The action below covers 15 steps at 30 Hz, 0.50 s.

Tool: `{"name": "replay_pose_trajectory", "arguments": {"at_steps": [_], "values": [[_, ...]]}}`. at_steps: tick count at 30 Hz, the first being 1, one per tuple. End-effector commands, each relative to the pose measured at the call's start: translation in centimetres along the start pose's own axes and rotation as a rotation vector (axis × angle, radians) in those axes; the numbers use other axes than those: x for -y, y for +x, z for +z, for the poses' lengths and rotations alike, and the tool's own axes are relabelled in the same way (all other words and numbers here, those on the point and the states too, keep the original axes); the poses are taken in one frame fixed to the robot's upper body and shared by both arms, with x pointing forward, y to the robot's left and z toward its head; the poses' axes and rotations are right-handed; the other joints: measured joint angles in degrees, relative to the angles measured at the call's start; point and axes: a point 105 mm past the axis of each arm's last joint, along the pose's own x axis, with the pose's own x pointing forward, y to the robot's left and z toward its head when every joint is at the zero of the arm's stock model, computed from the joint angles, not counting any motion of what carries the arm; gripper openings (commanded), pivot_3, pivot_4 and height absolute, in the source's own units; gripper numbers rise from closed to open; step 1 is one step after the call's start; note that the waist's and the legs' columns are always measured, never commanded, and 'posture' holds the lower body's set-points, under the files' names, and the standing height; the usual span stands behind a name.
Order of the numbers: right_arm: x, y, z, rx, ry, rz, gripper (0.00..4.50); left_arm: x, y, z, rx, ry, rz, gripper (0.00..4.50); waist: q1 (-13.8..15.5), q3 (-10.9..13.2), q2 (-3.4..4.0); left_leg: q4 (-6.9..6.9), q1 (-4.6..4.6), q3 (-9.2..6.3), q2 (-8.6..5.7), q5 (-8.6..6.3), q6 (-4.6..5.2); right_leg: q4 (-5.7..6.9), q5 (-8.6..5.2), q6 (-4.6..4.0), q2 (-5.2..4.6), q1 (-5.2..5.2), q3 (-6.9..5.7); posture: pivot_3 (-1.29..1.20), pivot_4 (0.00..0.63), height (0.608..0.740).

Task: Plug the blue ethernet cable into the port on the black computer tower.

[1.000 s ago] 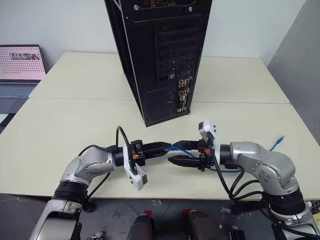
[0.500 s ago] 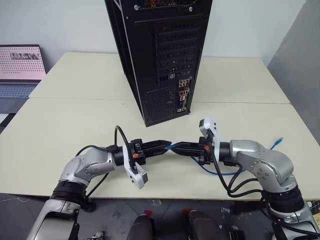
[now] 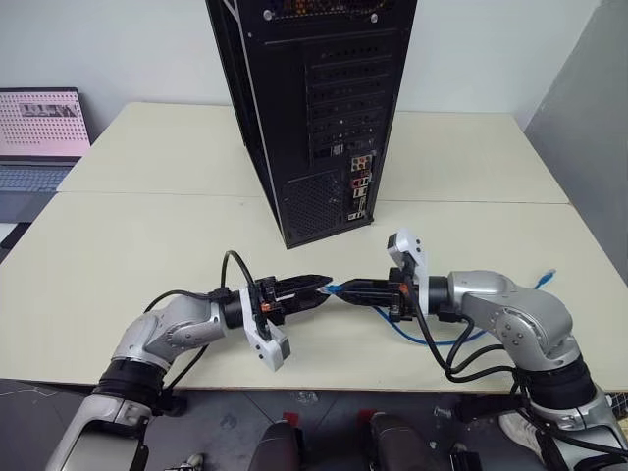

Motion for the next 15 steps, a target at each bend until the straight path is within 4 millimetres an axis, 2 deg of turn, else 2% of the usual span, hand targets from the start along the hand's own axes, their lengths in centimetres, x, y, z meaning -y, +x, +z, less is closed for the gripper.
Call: {"name": "replay_pose_trajectory", "arguments": {"at_steps": [1,3,6,7,9,12,15], "values": [[0.0,-0.5,1.2,0.029,-0.048,-0.012,0.0,-0.3,-0.5,-0.2,-0.048,-0.117,0.048,2.7,0.0,0.0,0.01,0.0,0.01,0.0,0.01,0.0,0.0,0.0,0.0,0.0,0.0,0.0,0.0,0.0,0.15,0.74],[0.3,-0.8,1.2,0.026,-0.069,-0.05,0.0,-0.5,-0.7,-0.4,-0.092,-0.222,0.075,3.09,0.0,0.0,0.01,0.0,-0.01,-0.03,0.02,0.0,0.0,0.0,0.0,0.0,-0.02,0.0,-0.03,0.0,0.15,0.74],[1.3,-1.6,1.6,0.042,-0.135,-0.169,0.0,-0.3,-0.8,-1.1,-0.199,-0.561,0.134,3.72,0.0,0.0,0.01,0.01,-0.04,-0.05,0.01,0.0,0.0,0.0,0.0,0.0,-0.06,0.0,-0.04,0.0,0.15,0.74],[1.7,-1.9,1.9,0.071,-0.155,-0.229,0.0,-0.9,-0.5,-1.2,-0.225,-0.687,0.205,3.91,0.0,0.0,0.01,0.01,-0.04,-0.07,0.0,0.0,0.0,0.01,0.0,0.0,-0.08,0.0,-0.07,0.0,0.15,0.74],[2.0,-2.2,2.3,0.105,-0.17,-0.305,0.0,-1.5,0.1,-1.0,-0.249,-0.841,0.273,3.91,0.0,0.0,0.03,0.01,-0.05,-0.1,0.01,0.0,0.0,-0.01,-0.01,0.0,-0.08,0.01,-0.07,0.0,0.15,0.74],[2.8,-1.9,2.7,0.156,-0.191,-0.479,0.0,-2.5,0.7,-1.1,-0.32,-0.921,0.361,3.91,0.0,0.0,0.01,0.08,-0.11,-0.24,-0.03,0.0,-0.01,0.01,-0.01,0.01,-0.09,0.03,-0.16,0.0,0.15,0.74],[3.9,-1.6,3.4,0.206,-0.222,-0.658,0.0,-3.5,0.5,-2.1,-0.42,-0.974,0.475,3.91,-0.2,0.0,0.04,0.05,-0.05,-0.3,-0.02,0.01,-0.02,0.04,-0.01,0.01,0.05,0.04,-0.11,0.0,0.15,0.74]]}}
